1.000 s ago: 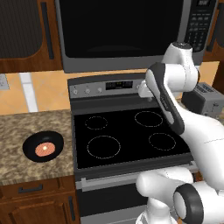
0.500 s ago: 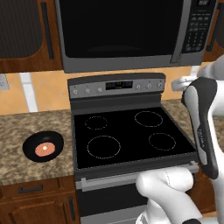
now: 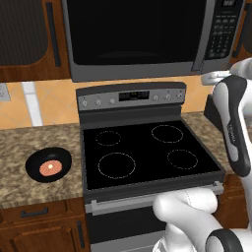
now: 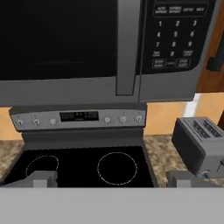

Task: Open the microwave, place the bowl with waffle inside the microwave, then close the microwave door and turn it on.

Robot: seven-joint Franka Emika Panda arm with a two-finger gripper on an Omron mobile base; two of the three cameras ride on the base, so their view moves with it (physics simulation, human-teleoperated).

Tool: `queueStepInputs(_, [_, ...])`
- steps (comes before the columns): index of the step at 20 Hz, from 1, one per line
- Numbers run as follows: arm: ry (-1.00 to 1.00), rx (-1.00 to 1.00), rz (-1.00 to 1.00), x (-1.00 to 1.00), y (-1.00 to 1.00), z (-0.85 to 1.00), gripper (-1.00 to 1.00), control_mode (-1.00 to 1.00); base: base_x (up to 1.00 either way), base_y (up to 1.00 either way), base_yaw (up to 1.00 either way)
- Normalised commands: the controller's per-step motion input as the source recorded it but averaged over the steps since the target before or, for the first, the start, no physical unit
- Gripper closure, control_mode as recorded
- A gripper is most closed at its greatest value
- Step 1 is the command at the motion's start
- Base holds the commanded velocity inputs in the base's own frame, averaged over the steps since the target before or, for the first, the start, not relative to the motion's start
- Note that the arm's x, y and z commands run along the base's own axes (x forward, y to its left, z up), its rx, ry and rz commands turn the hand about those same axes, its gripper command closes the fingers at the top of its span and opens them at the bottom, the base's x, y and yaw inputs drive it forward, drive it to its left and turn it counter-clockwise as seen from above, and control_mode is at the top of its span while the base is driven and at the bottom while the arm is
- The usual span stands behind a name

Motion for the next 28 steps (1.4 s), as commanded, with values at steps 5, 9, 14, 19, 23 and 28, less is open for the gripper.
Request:
queueStepInputs(5, [-0.07,0.0,-0.03,0.86,-0.16,0.78,-1.0,-1.0,0.0,0.0,0.0])
queueStepInputs(9, [-0.04,0.0,-0.11,0.42,-0.19,0.51,-1.0,-1.0,0.0,0.0,0.0])
queueStepInputs(14, [-0.1,0.0,-0.1,0.23,-0.06,0.05,-1.0,-1.0,0.0,0.0,0.0])
queueStepInputs(19, [-0.18,0.0,-0.01,0.19,0.0,0.0,-1.0,-1.0,0.0,0.0,0.0])
queueStepInputs(23, [-0.12,0.0,0.0,0.45,0.0,-0.02,-1.0,-1.0,0.0,0.0,0.0])
queueStepInputs(28, [0.0,0.02,0.0,0.68,-0.08,-0.01,-1.0,-1.0,0.0,0.0,0.0])
